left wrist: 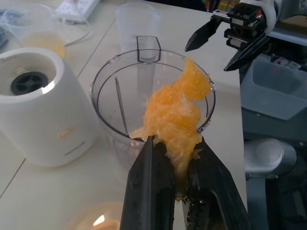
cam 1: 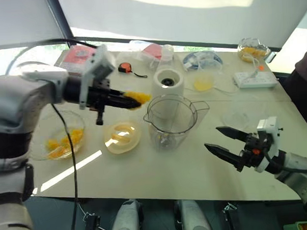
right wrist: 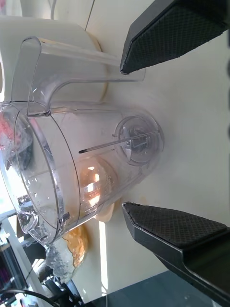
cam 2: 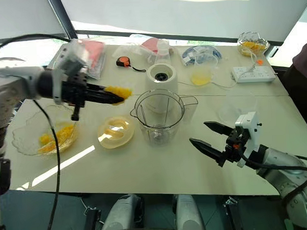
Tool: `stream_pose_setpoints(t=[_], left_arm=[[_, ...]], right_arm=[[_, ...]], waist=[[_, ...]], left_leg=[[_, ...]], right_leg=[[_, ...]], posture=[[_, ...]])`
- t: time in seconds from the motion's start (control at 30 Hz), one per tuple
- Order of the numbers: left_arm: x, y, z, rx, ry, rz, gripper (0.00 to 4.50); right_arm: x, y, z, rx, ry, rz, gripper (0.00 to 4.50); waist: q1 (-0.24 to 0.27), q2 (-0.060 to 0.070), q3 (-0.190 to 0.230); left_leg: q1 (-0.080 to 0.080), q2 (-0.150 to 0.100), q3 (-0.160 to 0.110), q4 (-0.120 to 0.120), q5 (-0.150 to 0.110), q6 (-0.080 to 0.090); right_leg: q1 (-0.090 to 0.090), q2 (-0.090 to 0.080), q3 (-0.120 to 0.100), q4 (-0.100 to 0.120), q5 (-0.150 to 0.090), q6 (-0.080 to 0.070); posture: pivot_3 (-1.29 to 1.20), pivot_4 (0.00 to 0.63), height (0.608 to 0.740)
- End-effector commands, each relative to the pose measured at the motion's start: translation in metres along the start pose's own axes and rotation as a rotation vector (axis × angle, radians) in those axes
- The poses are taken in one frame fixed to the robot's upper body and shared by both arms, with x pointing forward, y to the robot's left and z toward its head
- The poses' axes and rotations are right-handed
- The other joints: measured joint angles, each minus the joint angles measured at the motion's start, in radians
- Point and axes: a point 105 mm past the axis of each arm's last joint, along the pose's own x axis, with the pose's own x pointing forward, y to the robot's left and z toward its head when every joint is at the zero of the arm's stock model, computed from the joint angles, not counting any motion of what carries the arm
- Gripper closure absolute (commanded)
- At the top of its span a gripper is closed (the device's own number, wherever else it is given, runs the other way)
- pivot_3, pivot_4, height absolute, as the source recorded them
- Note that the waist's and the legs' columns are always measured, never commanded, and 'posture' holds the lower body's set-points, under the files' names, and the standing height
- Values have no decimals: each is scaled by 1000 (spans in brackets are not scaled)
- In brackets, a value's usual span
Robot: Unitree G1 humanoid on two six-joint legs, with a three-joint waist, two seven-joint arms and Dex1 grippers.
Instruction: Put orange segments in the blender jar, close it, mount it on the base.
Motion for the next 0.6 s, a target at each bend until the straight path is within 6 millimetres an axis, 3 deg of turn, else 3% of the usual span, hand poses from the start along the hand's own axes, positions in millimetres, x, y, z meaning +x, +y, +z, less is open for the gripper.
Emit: stream_pose_setpoints(t=[0.03, 0.27, 0.43, 0.57, 0.6], left_arm=[[17, 11, 1, 73, 19, -20, 4468], [54, 37, -4, 140, 43, -5, 4468], [69, 41, -1, 173, 39, -15, 4468], [73, 38, 5, 176, 0, -38, 3044], [73, 37, 8, 176, -14, -42, 2504]], right_arm=[[3, 9, 11, -22, -41, 3, 0], [6, 12, 11, -15, -43, -16, 0], [10, 14, 9, -8, -35, -19, 0], [11, 14, 8, -4, -33, -20, 0], [11, 14, 7, -4, -32, -20, 0]], waist=[[0, 0, 0], [0, 0, 0], [-1, 0, 0], [-1, 0, 0], [-1, 0, 0]], left_leg=[[0, 0, 0, 0, 0, 0], [0, 0, -1, 0, 0, 0], [0, 0, -1, 0, 0, 1], [0, 0, -2, 0, 0, 1], [0, 0, -3, 0, 0, 1]], right_leg=[[0, 0, 0, 0, 0, 0], [0, 1, 0, 1, 0, 1], [0, 1, 0, 1, 0, 1], [0, 1, 0, 1, 0, 1], [0, 1, 0, 1, 0, 1]], posture=[[0, 150, 740], [0, 150, 740], [0, 150, 740], [0, 150, 740], [0, 150, 740]])
